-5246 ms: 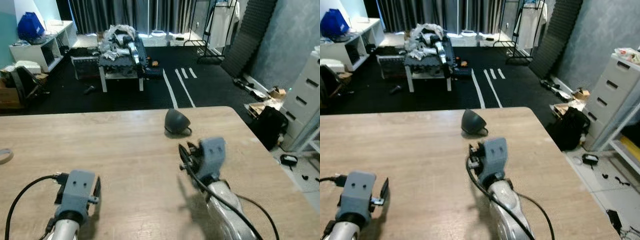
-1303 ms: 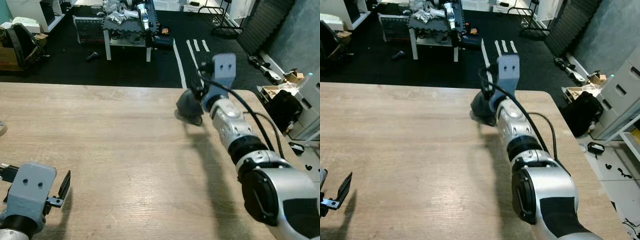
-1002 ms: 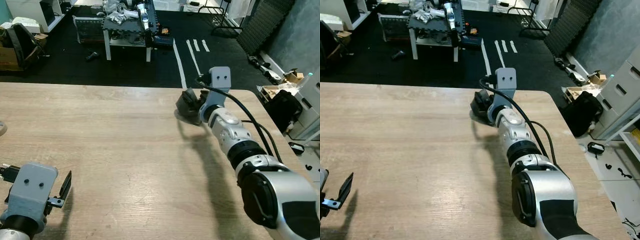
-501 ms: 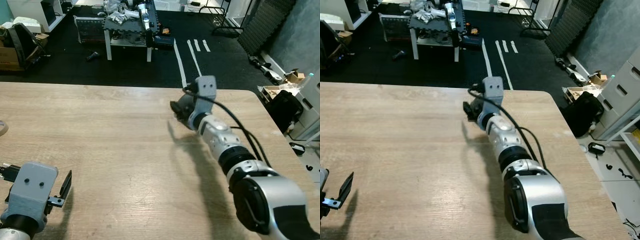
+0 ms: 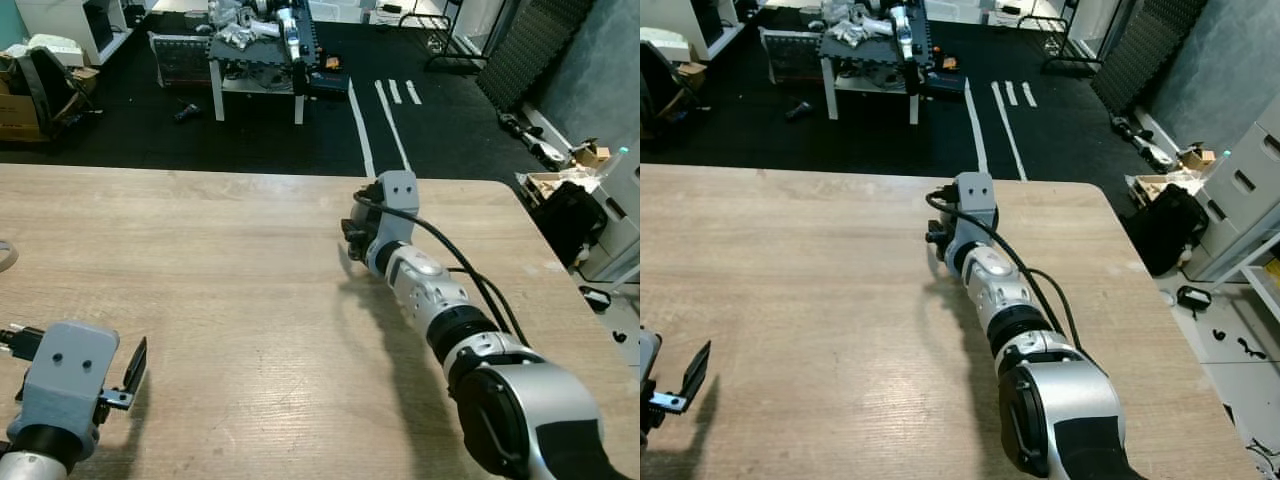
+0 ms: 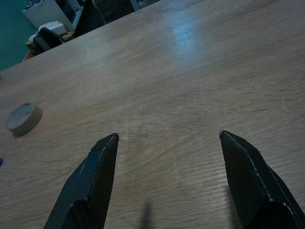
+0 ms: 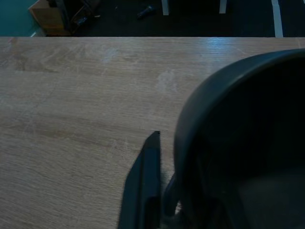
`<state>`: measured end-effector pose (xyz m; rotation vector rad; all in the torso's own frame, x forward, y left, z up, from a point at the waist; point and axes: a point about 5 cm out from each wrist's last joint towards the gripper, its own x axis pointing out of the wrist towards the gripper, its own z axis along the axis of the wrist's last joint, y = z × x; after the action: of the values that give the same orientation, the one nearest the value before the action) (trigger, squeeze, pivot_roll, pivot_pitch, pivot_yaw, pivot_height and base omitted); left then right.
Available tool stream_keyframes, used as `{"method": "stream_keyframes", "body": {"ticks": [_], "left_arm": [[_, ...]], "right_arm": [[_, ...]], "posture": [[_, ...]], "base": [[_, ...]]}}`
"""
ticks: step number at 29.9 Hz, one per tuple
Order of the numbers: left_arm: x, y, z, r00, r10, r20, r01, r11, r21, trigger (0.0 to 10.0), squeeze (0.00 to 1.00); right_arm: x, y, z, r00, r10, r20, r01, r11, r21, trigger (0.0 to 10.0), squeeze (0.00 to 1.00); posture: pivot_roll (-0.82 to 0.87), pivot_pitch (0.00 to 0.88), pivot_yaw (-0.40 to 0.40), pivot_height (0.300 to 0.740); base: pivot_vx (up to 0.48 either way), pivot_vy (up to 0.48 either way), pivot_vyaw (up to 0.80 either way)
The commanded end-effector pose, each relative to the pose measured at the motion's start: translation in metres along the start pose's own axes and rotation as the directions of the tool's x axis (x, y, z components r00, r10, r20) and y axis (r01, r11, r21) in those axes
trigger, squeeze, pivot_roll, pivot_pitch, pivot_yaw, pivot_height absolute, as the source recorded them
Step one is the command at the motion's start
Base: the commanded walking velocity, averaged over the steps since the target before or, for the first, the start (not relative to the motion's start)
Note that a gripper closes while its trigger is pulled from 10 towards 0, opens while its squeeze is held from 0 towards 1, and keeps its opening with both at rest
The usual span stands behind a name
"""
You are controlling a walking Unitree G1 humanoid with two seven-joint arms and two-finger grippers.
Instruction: Setting the table
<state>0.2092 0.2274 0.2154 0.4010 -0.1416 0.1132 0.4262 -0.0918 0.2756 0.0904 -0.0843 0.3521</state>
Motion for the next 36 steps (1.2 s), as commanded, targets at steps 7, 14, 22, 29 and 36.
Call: {"method": "stream_keyframes", "body": {"ticks": [7, 14, 22, 29, 36], "left_arm": [[0.002, -0.002, -0.007, 1.000, 0.005, -0.022, -0.005, 1.000, -0.007, 10.0, 0.00], [0.010, -0.012, -0.008, 1.000, 0.010, -0.022, -0.011, 1.000, -0.029, 10.0, 0.00], [0.030, -0.041, -0.001, 1.000, -0.028, 0.005, 0.028, 0.990, -0.140, 10.0, 0.00], [0.046, -0.063, 0.007, 0.996, -0.081, 0.031, 0.086, 0.970, -0.227, 10.0, 0.00], [0.058, -0.076, 0.005, 0.996, -0.088, 0.015, 0.089, 0.960, -0.264, 10.0, 0.00]], "right_arm": [[-0.004, -0.009, -0.012, 0.999, -0.038, -0.008, 0.038, 0.998, 0.054, 0.0, 0.00], [-0.008, -0.018, 0.005, 0.988, -0.062, 0.142, 0.048, 0.994, 0.098, 0.0, 0.00], [-0.030, -0.031, 0.035, 0.890, -0.090, 0.446, 0.054, 0.994, 0.094, 10.0, 0.00], [-0.068, -0.033, 0.032, 0.817, -0.148, 0.558, 0.149, 0.988, 0.044, 10.0, 0.00], [-0.106, -0.054, -0.006, 0.823, -0.314, 0.473, 0.297, 0.948, 0.112, 10.0, 0.00]], "posture": [[0.28, 0.284, 0.005, 0.740], [0.27, 0.266, 0.001, 0.740], [0.22, 0.234, 0.017, 0.740], [0.17, 0.206, 0.036, 0.740], [0.12, 0.167, 0.048, 0.740]], "base": [[0.000, 0.000, 0.00], [0.000, 0.000, 0.00], [0.000, 0.000, 0.00], [0.000, 0.000, 0.00], [0.000, 0.000, 0.00]]}}
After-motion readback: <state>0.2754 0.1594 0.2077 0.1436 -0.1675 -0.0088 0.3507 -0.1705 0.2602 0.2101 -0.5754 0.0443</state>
